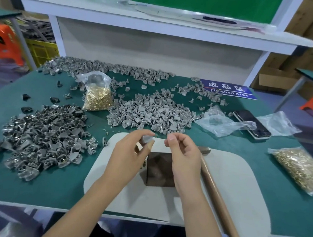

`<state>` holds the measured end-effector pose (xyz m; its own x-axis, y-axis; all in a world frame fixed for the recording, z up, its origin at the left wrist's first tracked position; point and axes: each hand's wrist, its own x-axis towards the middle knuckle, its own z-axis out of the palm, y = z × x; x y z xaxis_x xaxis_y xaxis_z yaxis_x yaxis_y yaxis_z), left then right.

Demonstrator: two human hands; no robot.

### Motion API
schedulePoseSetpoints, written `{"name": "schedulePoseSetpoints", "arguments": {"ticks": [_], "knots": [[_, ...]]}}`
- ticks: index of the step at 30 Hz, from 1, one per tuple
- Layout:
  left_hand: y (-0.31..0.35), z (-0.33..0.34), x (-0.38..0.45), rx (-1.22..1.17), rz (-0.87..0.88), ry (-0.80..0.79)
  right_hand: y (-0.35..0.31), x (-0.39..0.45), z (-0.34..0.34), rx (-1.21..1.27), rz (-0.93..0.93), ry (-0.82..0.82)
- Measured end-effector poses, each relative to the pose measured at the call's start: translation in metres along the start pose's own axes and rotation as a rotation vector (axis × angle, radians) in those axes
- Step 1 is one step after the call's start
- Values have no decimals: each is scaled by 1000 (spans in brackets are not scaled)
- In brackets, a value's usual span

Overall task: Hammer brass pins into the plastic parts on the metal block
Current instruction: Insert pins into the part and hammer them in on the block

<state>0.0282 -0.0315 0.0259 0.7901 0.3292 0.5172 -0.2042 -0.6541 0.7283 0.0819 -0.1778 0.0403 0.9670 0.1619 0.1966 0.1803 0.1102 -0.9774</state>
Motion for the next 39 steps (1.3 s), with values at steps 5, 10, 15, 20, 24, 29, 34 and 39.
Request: {"name": "schedulePoseSetpoints", "arguments": {"ticks": [5,10,15,20,24,29,34,39], "knots": [[0,5,1,-140,-83,-32,1,0,1,-40,-16,-21],[-8,9,0,-158,-97,-5,5,1,3,-97,-31,-51],[-11,8,-2,-124,-23,133,6,1,1,-119,-49,-68],[-11,7,-10,-150,-1,165,7,-2,0,-141,-70,-95],[-6,7,-9,-196,-23,159,6,-2,1,-200,-93,-105],[-9,10,-12,-212,-49,107,4,-5,2,-273,-126,-119],[-8,8,-14,-254,-40,78,3,-6,4,-229,-125,-100],[-7,7,-16,-368,-140,93,3,-8,7,-246,-136,-115]]}}
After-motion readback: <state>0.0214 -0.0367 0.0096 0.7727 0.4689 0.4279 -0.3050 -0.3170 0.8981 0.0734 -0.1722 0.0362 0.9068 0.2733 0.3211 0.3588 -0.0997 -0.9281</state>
